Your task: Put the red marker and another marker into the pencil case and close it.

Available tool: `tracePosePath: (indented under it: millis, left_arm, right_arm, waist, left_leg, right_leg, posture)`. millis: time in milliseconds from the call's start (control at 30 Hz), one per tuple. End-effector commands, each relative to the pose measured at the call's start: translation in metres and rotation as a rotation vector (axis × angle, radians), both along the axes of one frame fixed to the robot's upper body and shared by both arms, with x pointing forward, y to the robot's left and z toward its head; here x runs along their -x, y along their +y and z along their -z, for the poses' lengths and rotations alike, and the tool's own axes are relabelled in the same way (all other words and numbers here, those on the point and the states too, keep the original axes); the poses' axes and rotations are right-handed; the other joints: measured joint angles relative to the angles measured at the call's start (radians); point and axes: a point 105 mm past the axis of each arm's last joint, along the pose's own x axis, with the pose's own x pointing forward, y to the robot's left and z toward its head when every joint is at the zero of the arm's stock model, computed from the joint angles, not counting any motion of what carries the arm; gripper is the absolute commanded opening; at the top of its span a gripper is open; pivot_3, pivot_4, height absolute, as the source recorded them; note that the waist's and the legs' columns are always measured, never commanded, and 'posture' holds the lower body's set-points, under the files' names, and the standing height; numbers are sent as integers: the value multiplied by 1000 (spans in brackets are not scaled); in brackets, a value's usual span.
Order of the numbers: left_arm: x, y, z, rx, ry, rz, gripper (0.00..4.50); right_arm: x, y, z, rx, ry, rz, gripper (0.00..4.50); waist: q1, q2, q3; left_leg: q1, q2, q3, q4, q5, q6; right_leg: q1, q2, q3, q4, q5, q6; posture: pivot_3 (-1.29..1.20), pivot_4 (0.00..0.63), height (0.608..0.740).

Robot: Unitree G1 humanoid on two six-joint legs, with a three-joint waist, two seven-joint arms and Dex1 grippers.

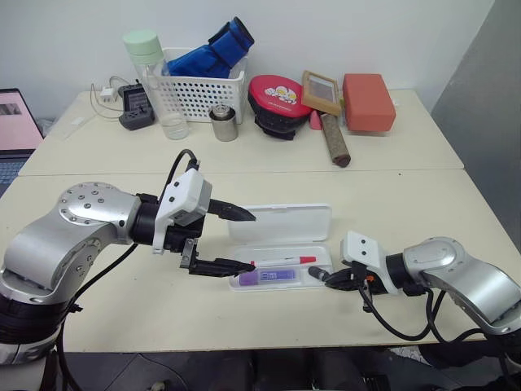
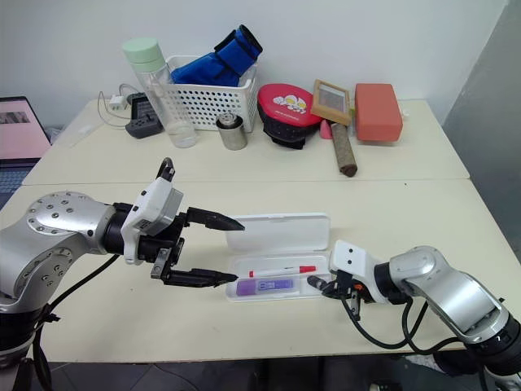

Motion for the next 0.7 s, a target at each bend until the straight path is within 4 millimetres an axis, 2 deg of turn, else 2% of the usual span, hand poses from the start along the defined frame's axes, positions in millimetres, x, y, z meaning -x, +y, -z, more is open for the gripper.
tracePosePath:
  millis: [33, 167, 267, 367, 433, 500, 600, 700]
  left_arm:
    - [2, -3, -8, 15, -35, 24, 4500]
    - [2, -3, -8, 17, -34, 25, 4500]
    - [3, -3, -8, 19, -35, 26, 4500]
    - [4, -1, -10, 23, -31, 16, 4500]
    - [5, 4, -16, 41, -31, -9, 4500]
    - [3, 9, -25, 68, -38, -38, 4500]
    - [0, 16, -32, 86, -49, -76, 4500]
    - [-4, 23, -33, 84, -54, -112, 4500]
  right_arm:
    - [-5, -6, -10, -2, -46, 12, 91]
    - [-6, -4, -14, -22, -54, 15, 91]
    - [2, 5, -30, -116, -63, -41, 91]
    - [6, 15, -68, -302, -145, -105, 91]
    - [-6, 14, -101, -431, -245, -82, 91]
    - [-19, 11, -118, -499, -281, -38, 91]
    - [-37, 6, -125, -508, -288, 38, 634]
    - [-62, 3, -128, -505, -310, 105, 1411]
  waist:
    - [0, 0, 0]
    - [0, 0, 0]
    - [0, 0, 0]
    - [0, 0, 0]
    - [-2, 0, 0]
    - [-5, 0, 0]
    - [-2, 0, 0]
    - [-2, 0, 0]
  left_leg:
    - [0, 0, 0, 0, 0, 0]
    - [0, 0, 0, 0, 0, 0]
    - [0, 0, 0, 0, 0, 0]
    - [0, 0, 0, 0, 0, 0]
    - [0, 0, 0, 0, 0, 0]
    - [1, 0, 1, 0, 0, 0]
    - [2, 0, 0, 0, 0, 0]
    - [1, 0, 0, 0, 0, 0]
  right_leg:
    - [0, 0, 0, 0, 0, 0]
    - [0, 0, 0, 0, 0, 0]
    - [0, 0, 0, 0, 0, 0]
    - [0, 0, 0, 0, 0, 0]
    - [0, 0, 0, 0, 0, 0]
    - [0, 0, 1, 0, 0, 0]
    - [1, 0, 0, 0, 0, 0]
    - [1, 0, 0, 0, 0, 0]
  posture:
    - [0, 150, 740]
    - [0, 150, 740]
    - [0, 150, 740]
    - [0, 150, 740]
    - [0, 150, 740]
    - [0, 150, 740]
    - [0, 150, 740]
    - [0, 150, 740]
